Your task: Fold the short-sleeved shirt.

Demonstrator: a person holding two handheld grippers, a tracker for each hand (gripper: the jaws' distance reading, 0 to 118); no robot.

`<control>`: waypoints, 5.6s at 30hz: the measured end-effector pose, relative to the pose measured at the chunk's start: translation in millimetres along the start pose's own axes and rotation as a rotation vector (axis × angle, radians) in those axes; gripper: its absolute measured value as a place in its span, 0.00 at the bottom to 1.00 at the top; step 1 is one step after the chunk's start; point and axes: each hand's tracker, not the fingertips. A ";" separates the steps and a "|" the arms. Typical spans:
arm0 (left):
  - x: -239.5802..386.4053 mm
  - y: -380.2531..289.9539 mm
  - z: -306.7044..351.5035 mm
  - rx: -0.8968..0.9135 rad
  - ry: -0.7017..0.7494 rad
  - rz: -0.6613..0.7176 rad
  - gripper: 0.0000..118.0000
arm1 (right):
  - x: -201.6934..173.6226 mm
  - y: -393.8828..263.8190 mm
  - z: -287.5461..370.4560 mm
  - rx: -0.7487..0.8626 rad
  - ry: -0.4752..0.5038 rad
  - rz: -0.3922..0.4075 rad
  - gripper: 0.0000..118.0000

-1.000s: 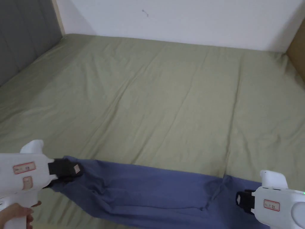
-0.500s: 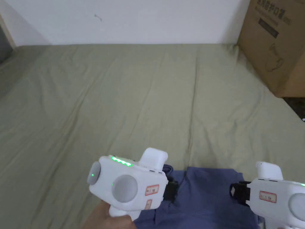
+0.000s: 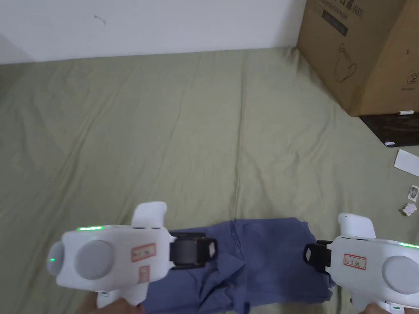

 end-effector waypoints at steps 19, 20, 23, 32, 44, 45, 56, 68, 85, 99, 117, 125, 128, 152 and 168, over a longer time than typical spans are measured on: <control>20.7 -53.4 -68.3 -0.168 -0.043 0.055 0.00 | 2.7 0.1 4.4 0.009 0.007 -0.015 0.00; 24.1 -57.0 -67.8 -0.163 -0.084 0.054 0.00 | 3.1 -0.9 4.3 0.007 0.006 -0.017 0.00; 37.8 -65.8 -75.0 -0.219 -0.072 -0.013 0.00 | 3.9 -2.2 4.3 0.005 0.004 -0.020 0.00; 49.6 -79.5 -81.3 -0.275 -0.092 -0.040 0.00 | 2.4 -4.6 6.2 0.003 0.013 -0.015 0.00; -60.9 -44.8 17.8 -0.046 -0.089 0.226 0.00 | -15.6 0.6 9.4 0.008 0.023 0.027 0.00; -78.2 -46.0 25.8 -0.027 -0.066 0.271 0.00 | -17.8 0.8 7.6 0.006 0.024 0.030 0.00; -140.1 -85.2 49.4 -0.004 -0.140 0.471 0.90 | -45.2 4.1 -4.4 -0.026 0.020 0.082 0.00; -166.7 -75.4 -2.0 -0.033 -0.253 0.597 0.07 | -60.2 -0.5 -10.2 -0.066 0.033 0.122 0.00; -239.6 -51.3 122.0 0.007 -0.065 0.543 0.07 | -67.4 0.5 -14.8 -0.072 0.015 0.137 0.00; -104.1 -1.0 150.3 0.114 -0.067 0.320 0.07 | -57.7 -0.7 -11.3 -0.071 0.034 0.127 0.00; 48.1 14.2 -67.6 -0.302 -0.056 -0.017 0.47 | 14.0 -12.8 7.1 -0.049 -0.022 -0.040 0.00; 12.6 44.9 -31.6 -0.175 -0.070 0.151 0.93 | 23.7 -15.3 6.8 -0.052 -0.032 -0.063 0.00; -10.6 40.5 -1.2 -0.088 -0.062 0.181 0.41 | 21.0 -14.6 3.3 -0.051 -0.021 -0.066 0.00; 47.6 -41.6 -94.7 -0.289 -0.037 0.097 0.03 | 14.2 -20.7 0.7 -0.062 0.005 -0.045 0.00; 35.2 -20.2 -36.6 -0.177 -0.142 0.052 0.03 | -3.7 -6.2 7.5 -0.045 0.025 0.003 0.00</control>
